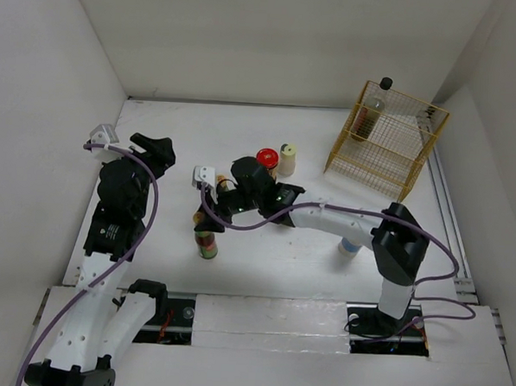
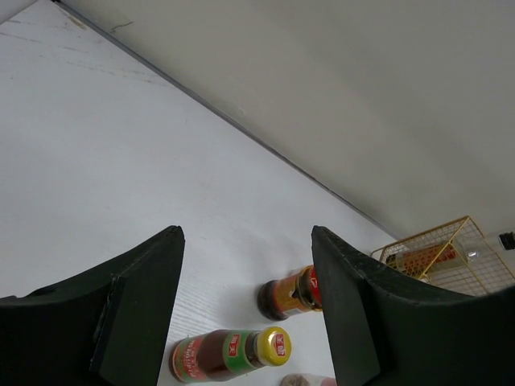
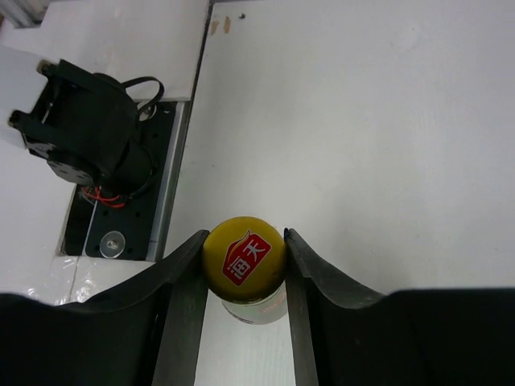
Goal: Organize the condiment bottles
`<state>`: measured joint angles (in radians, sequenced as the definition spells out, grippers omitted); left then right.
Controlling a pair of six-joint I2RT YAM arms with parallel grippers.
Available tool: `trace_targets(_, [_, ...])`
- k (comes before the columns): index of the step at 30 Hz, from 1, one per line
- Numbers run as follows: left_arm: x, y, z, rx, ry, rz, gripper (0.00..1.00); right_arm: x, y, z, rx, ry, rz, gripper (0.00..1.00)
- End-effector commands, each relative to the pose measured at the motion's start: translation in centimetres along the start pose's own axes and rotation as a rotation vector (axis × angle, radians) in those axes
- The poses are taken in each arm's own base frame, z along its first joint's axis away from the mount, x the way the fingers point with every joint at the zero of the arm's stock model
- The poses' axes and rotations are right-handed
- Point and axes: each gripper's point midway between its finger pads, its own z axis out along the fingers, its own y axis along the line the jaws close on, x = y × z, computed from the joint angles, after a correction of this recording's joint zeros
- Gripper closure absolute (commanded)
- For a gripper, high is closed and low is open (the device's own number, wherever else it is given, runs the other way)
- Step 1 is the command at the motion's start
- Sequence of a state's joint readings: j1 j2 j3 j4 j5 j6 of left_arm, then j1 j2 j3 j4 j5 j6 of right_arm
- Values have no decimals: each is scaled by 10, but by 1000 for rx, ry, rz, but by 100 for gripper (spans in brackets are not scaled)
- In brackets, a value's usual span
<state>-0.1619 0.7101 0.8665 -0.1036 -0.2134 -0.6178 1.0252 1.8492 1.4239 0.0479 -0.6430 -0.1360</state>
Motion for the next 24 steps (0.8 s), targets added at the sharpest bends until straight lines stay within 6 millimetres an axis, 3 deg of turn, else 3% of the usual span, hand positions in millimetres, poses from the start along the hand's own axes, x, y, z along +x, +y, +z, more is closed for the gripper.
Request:
trace_targets(1, [-16,-13,-2,44,-46,-1,40,-156,12,-70,88,-346,-237,84])
trace_targets(3, [-15,-14,-2,51,-40,-1,40,-184,1,-100,170,-412,-265,85])
trace_targets(4, [-17,-17,-6,66,-44,-4,40,-194,-15,-121,240,-441,-268,85])
trace_targets(5, [-13,-14,-5,60,-37,-2,40,-219,-16,-149,299,-497,-302,85])
trace_targets(6, [-14,-13,-4,52,-43,-2,40,-226,-26,-166,361,-515,-304,85])
trace_targets(7, [-14,-13,-4,52,-43,-2,40,-237,-50,-199,491,-546,-293,85])
trace_targets(10, [-13,-14,-5,61,-36,-2,40,-257,-80,-271,745,-620,-278,86])
trace_targets(11, [-16,-15,-8,68,-45,5,40,-254,-100,-304,854,-621,-266,86])
trace_targets(13, [-17,-13,-7,58,-54,4,40,-253,-118,-346,1008,-624,-222,87])
trace_targets(14, [-15,-12,-5,51,-46,7,40,-244,-134,-383,1140,-624,-197,87])
trace_targets(15, [-15,-12,-5,51,-46,7,40,-241,-141,-400,1200,-622,-173,87])
trace_targets(18, [-13,-14,-5,61,-38,7,40,-230,-155,-452,1300,-645,-142,87])
trace_targets(21, [-19,-15,-6,58,-54,4,40,-224,-167,-455,1226,-636,-116,87])
trace_targets(24, [-19,-15,-6,58,-54,4,40,-217,-175,-475,1331,-633,-72,87])
